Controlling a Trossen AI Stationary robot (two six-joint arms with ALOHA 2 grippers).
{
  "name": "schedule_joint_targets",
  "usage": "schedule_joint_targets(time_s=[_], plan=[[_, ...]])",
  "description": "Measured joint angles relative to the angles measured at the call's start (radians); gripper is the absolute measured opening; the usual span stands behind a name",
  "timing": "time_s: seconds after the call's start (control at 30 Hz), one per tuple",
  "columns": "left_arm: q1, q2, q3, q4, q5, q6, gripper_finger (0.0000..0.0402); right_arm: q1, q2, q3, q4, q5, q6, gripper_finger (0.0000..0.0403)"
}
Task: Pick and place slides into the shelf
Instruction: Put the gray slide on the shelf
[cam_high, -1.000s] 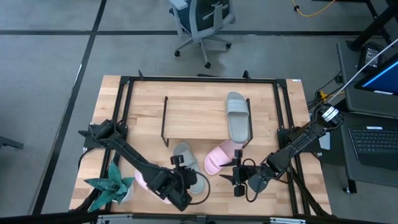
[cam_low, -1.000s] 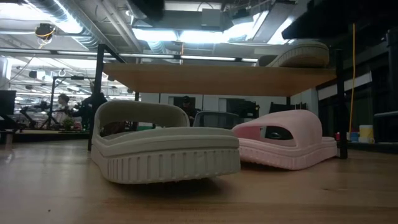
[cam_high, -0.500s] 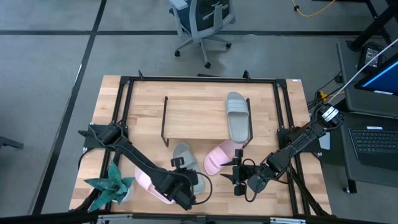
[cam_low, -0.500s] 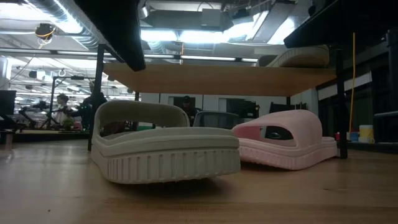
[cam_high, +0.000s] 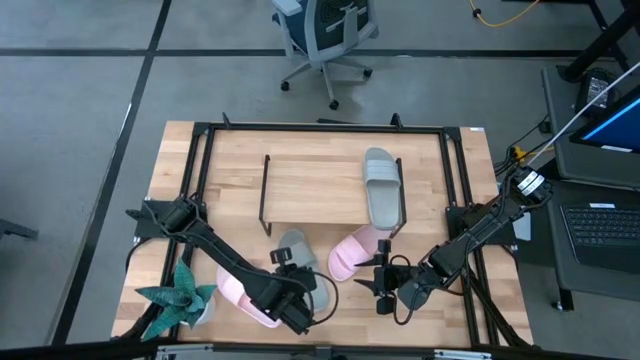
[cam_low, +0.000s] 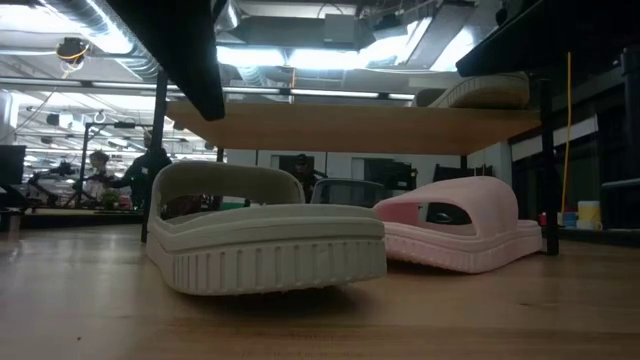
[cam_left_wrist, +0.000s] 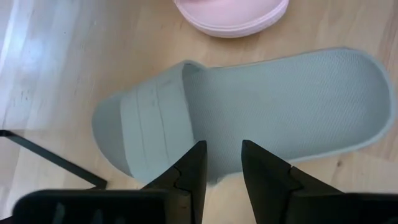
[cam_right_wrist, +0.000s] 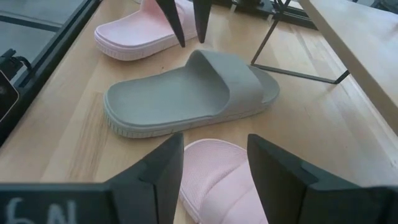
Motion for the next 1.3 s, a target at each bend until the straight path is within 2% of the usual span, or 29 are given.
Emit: schedule_joint_targets(time_s=[0.3, 0.6, 1.3], plan=[[0.003, 0.0, 0.0, 0.008, -0.037, -0.05, 0.0091, 0.0, 0.0, 0.0, -0.001, 0.0, 0.0, 0.0179], [0.003, 0.0, -0.052, 0.024, -0.03, -0.051, 0.0091, 0.0, 0.0, 0.0, -0.007, 0.0, 0.0, 0.0179], [0.003, 0.0, -0.053, 0.029, -0.012, -0.076, 0.0091, 0.0, 0.0, 0.0, -0.009, 0.0, 0.001, 0.0179]])
